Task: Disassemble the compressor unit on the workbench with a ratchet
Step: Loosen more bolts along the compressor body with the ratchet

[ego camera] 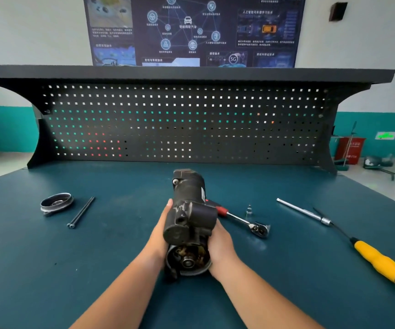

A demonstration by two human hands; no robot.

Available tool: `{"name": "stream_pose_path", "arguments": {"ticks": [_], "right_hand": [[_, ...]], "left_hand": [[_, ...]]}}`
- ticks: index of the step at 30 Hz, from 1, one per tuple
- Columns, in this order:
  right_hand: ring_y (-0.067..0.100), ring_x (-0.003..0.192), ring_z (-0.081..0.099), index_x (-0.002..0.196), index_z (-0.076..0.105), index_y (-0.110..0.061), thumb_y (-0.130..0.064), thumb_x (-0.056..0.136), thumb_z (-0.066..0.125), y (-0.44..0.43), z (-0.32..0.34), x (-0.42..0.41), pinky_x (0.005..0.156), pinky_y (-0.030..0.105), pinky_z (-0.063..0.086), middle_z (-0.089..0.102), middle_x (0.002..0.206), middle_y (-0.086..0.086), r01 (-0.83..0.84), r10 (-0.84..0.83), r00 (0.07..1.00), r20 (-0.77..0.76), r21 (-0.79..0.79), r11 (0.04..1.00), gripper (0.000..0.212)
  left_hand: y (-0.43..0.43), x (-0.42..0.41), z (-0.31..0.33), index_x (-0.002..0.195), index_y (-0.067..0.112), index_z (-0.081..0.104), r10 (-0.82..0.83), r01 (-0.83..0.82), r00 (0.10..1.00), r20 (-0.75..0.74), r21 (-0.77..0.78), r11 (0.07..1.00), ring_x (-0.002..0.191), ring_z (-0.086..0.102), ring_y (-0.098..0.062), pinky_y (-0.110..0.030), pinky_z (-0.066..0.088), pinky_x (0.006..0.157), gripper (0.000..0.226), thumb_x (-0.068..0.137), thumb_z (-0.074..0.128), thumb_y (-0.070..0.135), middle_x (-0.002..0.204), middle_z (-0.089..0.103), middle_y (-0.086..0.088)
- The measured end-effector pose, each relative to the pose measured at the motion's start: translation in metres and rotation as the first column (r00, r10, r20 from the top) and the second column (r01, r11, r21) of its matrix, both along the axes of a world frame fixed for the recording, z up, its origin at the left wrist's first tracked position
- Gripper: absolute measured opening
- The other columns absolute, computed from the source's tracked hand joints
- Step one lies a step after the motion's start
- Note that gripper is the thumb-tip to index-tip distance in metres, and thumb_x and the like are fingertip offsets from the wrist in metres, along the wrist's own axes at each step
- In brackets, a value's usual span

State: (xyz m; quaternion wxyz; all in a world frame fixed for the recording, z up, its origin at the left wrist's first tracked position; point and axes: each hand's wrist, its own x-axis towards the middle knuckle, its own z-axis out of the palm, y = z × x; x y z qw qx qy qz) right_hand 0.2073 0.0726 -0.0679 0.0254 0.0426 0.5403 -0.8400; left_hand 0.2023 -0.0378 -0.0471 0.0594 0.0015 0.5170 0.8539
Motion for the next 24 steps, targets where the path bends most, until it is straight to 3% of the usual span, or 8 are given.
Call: {"name": "stream_pose_path", "arguments": {"ticks": [3,6,11,14,17,19,21,24], "right_hand": [[0.017,0.089,0.070,0.105,0.070,-0.034,-0.022,0.087,0.060,-0.015,0.003,-0.009,0.078,0.029,0.053,0.075,0.091,-0.003,0.011,-0.011,1.000,-0.027,0.010,1.000,0.024],[0.024,0.101,0.066,0.122,0.062,-0.029,-0.023,0.088,0.060,-0.025,0.012,-0.023,0.093,0.038,0.051,0.073,0.102,0.002,0.017,-0.017,1.000,-0.012,0.014,1.000,0.034],[0.021,0.104,0.064,0.133,0.053,-0.030,-0.023,0.093,0.055,-0.035,0.008,-0.039,0.094,0.035,0.050,0.068,0.114,0.003,0.019,-0.017,0.999,-0.028,0.067,0.998,0.040],[0.019,0.102,0.065,0.132,0.055,-0.029,-0.021,0.095,0.053,-0.033,0.003,-0.043,0.088,0.031,0.051,0.069,0.113,0.003,0.020,-0.017,0.999,-0.052,0.044,0.999,0.038],[0.016,0.100,0.066,0.131,0.055,-0.032,-0.024,0.094,0.054,-0.030,0.001,-0.043,0.083,0.027,0.052,0.070,0.110,-0.001,0.020,-0.012,0.996,-0.086,0.099,0.995,0.037],[0.012,0.098,0.065,0.131,0.055,-0.034,-0.025,0.094,0.053,-0.028,0.000,-0.041,0.079,0.024,0.051,0.070,0.107,-0.005,0.021,-0.006,0.994,-0.110,0.133,0.991,0.038],[0.007,0.096,0.064,0.131,0.053,-0.035,-0.026,0.096,0.050,-0.027,0.002,-0.037,0.073,0.018,0.050,0.068,0.108,-0.007,0.009,0.011,0.992,-0.123,0.158,0.987,0.037],[0.009,0.108,0.056,0.125,0.053,-0.035,-0.030,0.099,0.044,-0.026,0.007,-0.031,0.083,0.019,0.044,0.058,0.128,-0.002,0.071,-0.028,0.977,-0.211,0.200,0.977,0.028]], "left_hand": [[-0.005,-0.012,0.007,0.073,0.017,0.076,0.057,-0.057,0.998,-0.006,0.023,0.998,0.063,0.069,-0.017,-0.024,0.054,0.053,0.054,0.101,0.034,0.034,0.070,0.072,-0.006],[-0.011,-0.017,0.017,0.088,0.012,0.064,0.055,-0.055,0.998,0.015,0.020,0.998,0.065,0.065,-0.020,-0.026,0.051,0.059,0.045,0.099,0.034,0.043,0.069,0.070,-0.007],[-0.020,-0.024,0.015,0.076,0.006,0.056,0.062,-0.062,0.998,0.006,-0.007,0.998,0.040,0.062,-0.013,-0.016,0.045,0.035,0.039,0.101,0.034,0.026,0.049,0.064,-0.006],[-0.022,-0.024,0.011,0.075,0.008,0.057,0.083,-0.082,0.996,0.014,-0.046,0.996,0.039,0.061,-0.013,-0.016,0.043,0.033,0.032,0.097,0.041,0.025,0.048,0.064,-0.005],[-0.026,-0.026,0.004,0.081,0.011,0.057,0.159,-0.155,0.986,0.054,-0.082,0.985,0.050,0.061,-0.019,-0.015,0.045,0.038,0.022,0.096,0.045,0.022,0.055,0.064,-0.005],[-0.031,-0.031,-0.002,0.088,0.013,0.057,0.265,-0.268,0.963,-0.045,-0.189,0.945,0.066,0.057,-0.016,-0.012,0.048,0.048,0.017,0.098,0.043,0.008,0.073,0.062,-0.005],[-0.034,-0.035,-0.006,0.104,0.010,0.059,0.355,-0.393,0.917,-0.184,-0.252,0.884,0.081,0.060,-0.018,-0.019,0.050,0.068,0.014,0.096,0.047,0.010,0.094,0.064,-0.008],[-0.036,-0.028,-0.004,0.105,0.014,0.065,0.444,-0.495,0.844,-0.300,-0.119,0.861,0.092,0.065,-0.013,-0.014,0.049,0.069,0.021,0.096,0.048,0.021,0.104,0.069,-0.002]]}}
